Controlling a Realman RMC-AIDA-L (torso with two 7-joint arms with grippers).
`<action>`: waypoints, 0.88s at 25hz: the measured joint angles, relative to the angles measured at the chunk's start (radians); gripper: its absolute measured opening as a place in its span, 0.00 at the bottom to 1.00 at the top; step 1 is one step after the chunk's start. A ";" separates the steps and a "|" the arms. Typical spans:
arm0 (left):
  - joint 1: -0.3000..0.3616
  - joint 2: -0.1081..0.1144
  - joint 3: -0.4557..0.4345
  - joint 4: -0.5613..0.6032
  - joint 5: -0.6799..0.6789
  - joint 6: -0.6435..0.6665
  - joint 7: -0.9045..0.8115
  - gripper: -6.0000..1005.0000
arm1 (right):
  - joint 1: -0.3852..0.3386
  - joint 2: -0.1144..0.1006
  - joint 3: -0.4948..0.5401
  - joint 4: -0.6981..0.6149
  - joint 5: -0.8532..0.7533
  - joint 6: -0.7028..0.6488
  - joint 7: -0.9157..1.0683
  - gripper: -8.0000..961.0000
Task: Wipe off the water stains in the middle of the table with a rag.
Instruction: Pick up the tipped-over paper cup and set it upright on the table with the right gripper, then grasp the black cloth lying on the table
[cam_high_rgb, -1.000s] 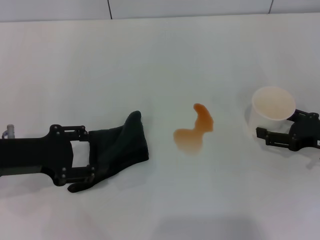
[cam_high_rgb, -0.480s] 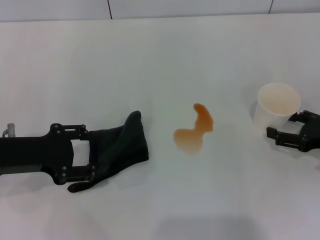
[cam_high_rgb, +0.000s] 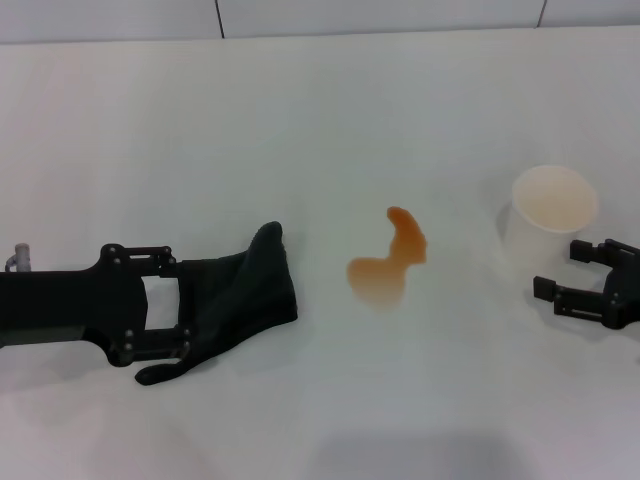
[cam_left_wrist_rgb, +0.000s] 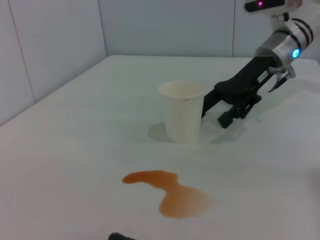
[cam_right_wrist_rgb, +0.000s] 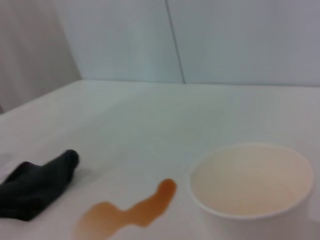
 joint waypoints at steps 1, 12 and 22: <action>0.000 0.000 0.000 0.000 0.000 0.000 0.000 0.64 | -0.005 0.000 0.004 -0.004 0.001 -0.023 -0.009 0.89; -0.004 -0.002 0.000 0.000 0.000 -0.005 0.002 0.64 | -0.013 0.000 0.153 -0.017 0.068 -0.347 -0.073 0.89; -0.015 -0.006 0.000 0.000 -0.001 -0.015 -0.002 0.64 | 0.032 0.003 0.114 -0.233 0.140 -0.523 0.010 0.88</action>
